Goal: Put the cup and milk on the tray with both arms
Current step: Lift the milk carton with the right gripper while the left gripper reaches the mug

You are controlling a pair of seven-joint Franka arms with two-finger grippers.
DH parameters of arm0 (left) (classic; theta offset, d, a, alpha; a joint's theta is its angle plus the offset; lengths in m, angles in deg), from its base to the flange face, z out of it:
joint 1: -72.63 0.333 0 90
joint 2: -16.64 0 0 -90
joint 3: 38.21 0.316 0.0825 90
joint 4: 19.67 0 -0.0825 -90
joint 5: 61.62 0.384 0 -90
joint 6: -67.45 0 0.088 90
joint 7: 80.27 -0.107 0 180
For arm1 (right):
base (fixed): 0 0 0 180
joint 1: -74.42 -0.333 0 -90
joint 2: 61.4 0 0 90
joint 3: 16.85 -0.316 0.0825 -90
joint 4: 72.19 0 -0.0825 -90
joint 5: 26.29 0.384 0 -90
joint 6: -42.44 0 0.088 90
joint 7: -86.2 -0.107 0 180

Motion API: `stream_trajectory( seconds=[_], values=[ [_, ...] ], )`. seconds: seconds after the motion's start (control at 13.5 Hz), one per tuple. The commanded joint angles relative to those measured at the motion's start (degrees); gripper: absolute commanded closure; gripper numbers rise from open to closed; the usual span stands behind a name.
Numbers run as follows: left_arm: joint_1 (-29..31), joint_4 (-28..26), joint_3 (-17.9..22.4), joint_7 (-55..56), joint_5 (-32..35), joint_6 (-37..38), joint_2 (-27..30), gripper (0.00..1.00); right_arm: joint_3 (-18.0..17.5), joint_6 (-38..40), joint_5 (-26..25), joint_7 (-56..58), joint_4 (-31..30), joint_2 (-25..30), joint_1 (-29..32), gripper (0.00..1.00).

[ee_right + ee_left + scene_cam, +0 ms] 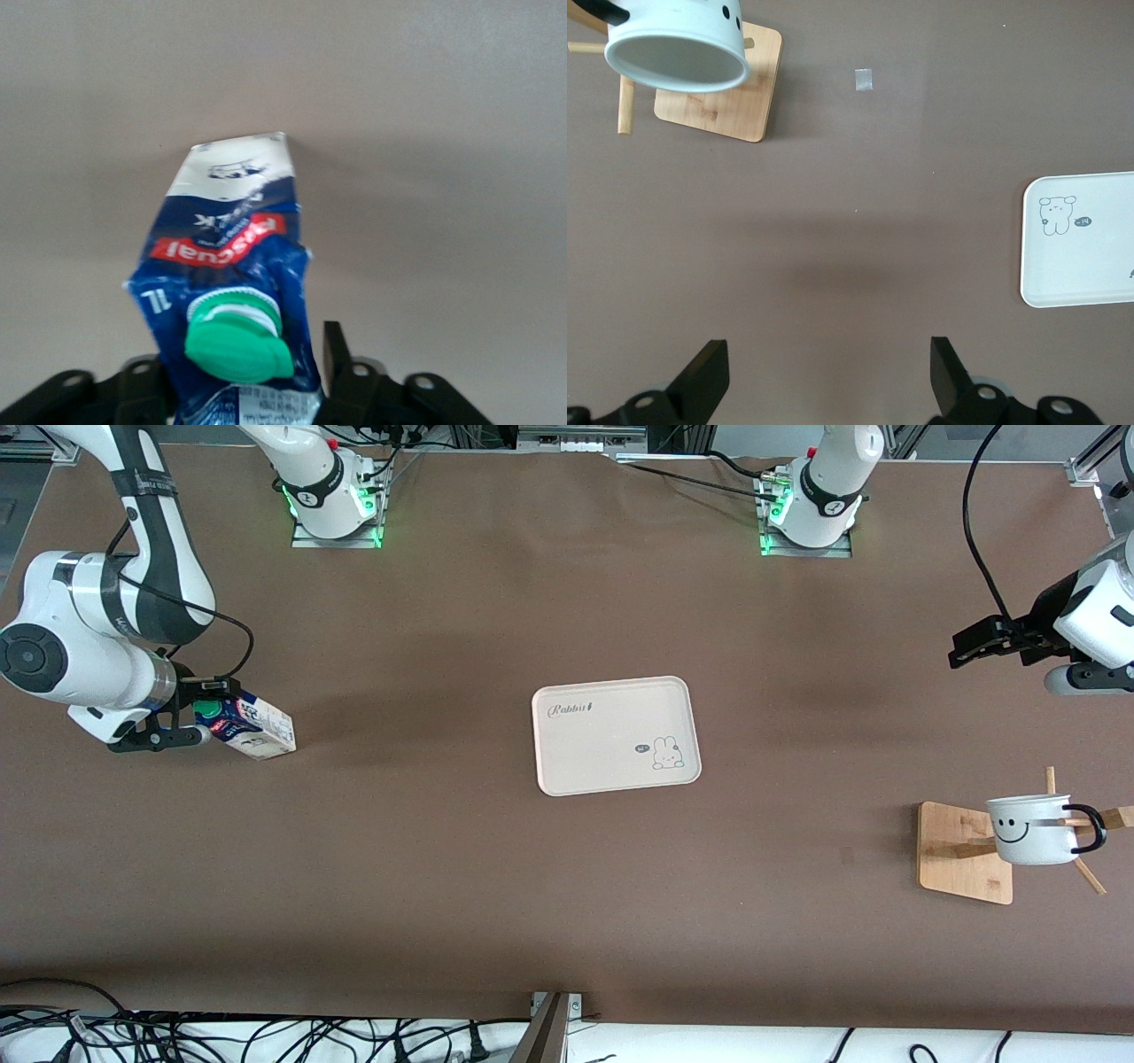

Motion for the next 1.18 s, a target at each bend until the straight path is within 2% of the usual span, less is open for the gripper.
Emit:
stream_trajectory(
  seconds=[0.0,0.3,0.59,0.81,0.89,1.11],
  values=[
    [-0.11,1.68,0.24,0.10,-0.53,-0.04,-0.87,0.00,-0.33,-0.60,-0.20,0.95,-1.20,1.06,0.46,0.61],
    [-0.03,2.12,0.16,0.01,-0.44,-0.49,-1.49,0.00,-1.55,1.15,1.46,0.95,2.57,2.64,0.46,0.61],
    [0.06,2.56,0.07,0.01,0.96,-0.93,-1.67,0.00,-5.42,6.08,8.48,-2.46,11.18,2.65,0.28,0.61],
    [0.06,2.47,0.16,0.10,1.05,-0.93,-1.67,0.00,-9.45,6.08,9.82,-8.00,14.08,2.38,0.11,0.61],
    [0.06,2.47,0.16,0.10,1.05,-1.01,-1.75,0.00,-10.34,6.17,9.82,-11.06,15.05,2.29,-0.50,0.61],
    [0.41,2.21,0.42,0.18,1.14,-1.28,-2.28,0.00,-10.61,8.19,9.82,-22.83,19.35,1.77,-7.25,0.60]
  ],
)
